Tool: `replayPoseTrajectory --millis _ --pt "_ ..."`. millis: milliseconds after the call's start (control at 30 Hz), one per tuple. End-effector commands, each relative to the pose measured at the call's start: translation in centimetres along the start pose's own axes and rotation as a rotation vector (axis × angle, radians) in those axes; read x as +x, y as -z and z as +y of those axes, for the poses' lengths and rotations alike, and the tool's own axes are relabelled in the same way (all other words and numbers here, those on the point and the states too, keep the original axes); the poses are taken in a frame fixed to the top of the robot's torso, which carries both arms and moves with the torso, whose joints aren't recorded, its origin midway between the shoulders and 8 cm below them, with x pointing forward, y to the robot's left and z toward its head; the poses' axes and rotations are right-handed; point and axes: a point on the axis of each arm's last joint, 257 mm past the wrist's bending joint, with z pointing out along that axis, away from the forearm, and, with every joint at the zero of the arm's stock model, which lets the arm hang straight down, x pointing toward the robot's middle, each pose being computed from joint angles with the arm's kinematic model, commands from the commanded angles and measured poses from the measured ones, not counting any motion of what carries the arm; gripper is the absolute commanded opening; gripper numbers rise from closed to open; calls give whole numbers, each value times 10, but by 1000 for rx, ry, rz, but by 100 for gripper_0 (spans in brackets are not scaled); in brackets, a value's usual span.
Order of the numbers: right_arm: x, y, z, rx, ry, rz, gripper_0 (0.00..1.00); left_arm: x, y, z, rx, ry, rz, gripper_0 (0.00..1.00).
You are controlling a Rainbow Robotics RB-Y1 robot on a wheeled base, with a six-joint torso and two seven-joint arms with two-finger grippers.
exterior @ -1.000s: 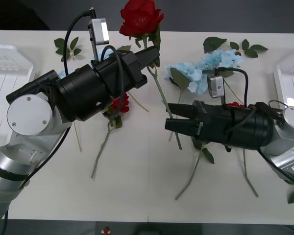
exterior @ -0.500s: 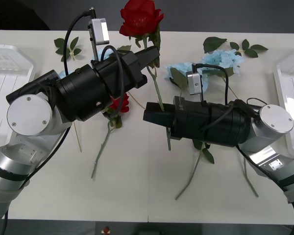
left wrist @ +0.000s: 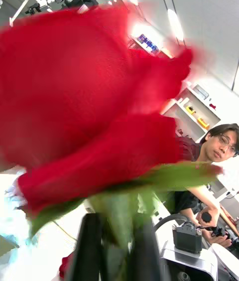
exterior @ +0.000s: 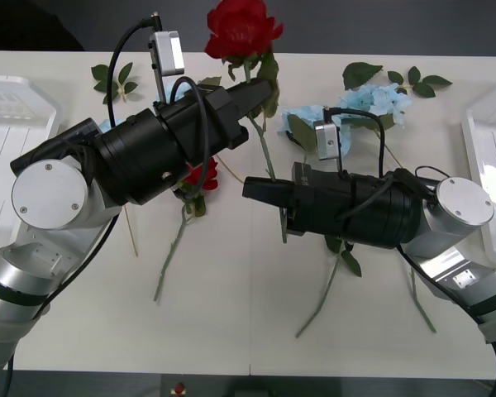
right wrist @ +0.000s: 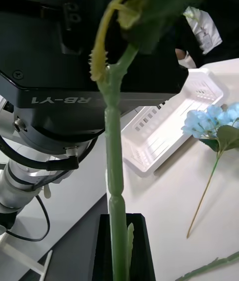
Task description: Put the red flowers into the right box and the blue flowers into the left box
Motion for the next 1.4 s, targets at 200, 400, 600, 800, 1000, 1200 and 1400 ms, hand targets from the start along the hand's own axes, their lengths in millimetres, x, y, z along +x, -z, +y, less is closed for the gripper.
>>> replayPoseTrajectory --millis 200,400,600,800,1000,1200,1400 --pt "-15 5 -1 17 42 7 0 -10 18 3 5 18 25 98" --pt "-25 45 -41 158 120 101 0 5 68 26 -18 31 174 98" --pt "-40 118 -90 347 52 206 0 20 138 60 -36 92 369 98" --pt "-69 240 -147 641 -5 311 0 34 222 125 -168 162 536 100" --pt "-99 374 -176 947 -8 405 0 43 278 193 -406 163 612 100" --pt "-107 491 -191 1208 8 492 0 51 298 237 -637 242 613 100" --pt "-103 579 -203 1421 19 510 0 50 284 263 -752 229 597 100"
